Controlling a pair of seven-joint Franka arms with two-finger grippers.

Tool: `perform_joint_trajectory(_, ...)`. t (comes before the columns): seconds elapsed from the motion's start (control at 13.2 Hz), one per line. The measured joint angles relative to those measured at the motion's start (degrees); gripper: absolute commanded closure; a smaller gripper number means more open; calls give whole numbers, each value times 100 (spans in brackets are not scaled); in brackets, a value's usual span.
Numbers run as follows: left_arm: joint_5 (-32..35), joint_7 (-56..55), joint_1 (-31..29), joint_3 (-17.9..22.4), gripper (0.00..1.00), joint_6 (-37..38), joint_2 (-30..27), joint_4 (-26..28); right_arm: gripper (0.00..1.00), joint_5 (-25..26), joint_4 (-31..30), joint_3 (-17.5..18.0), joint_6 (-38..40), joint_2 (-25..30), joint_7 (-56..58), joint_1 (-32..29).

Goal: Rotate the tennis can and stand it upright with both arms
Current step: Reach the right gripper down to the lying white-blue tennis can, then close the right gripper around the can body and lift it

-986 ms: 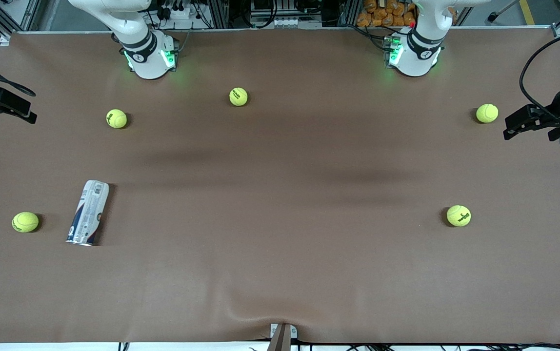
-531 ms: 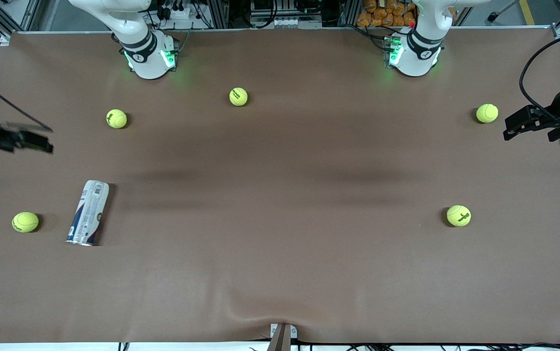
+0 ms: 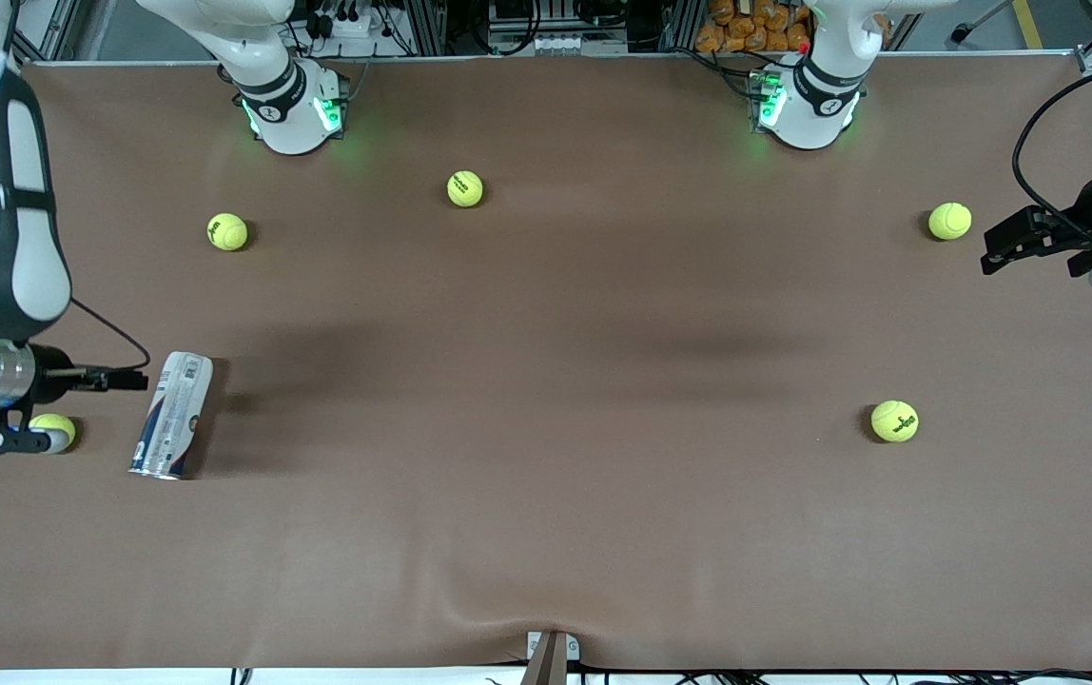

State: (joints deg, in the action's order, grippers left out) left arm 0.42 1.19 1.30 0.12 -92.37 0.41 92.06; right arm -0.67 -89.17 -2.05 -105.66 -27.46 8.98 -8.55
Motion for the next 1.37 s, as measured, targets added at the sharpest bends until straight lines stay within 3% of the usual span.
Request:
perform_joint_trajectory(0.68,0,0,0,0,0,1,3,3,0,-8,1,61,-1002,-1266,392,-245)
perform_joint_trajectory(1.37,0,0,19,-23,0,27,8,8,0,-211,-311,81,-1398,-1357,406,-245)
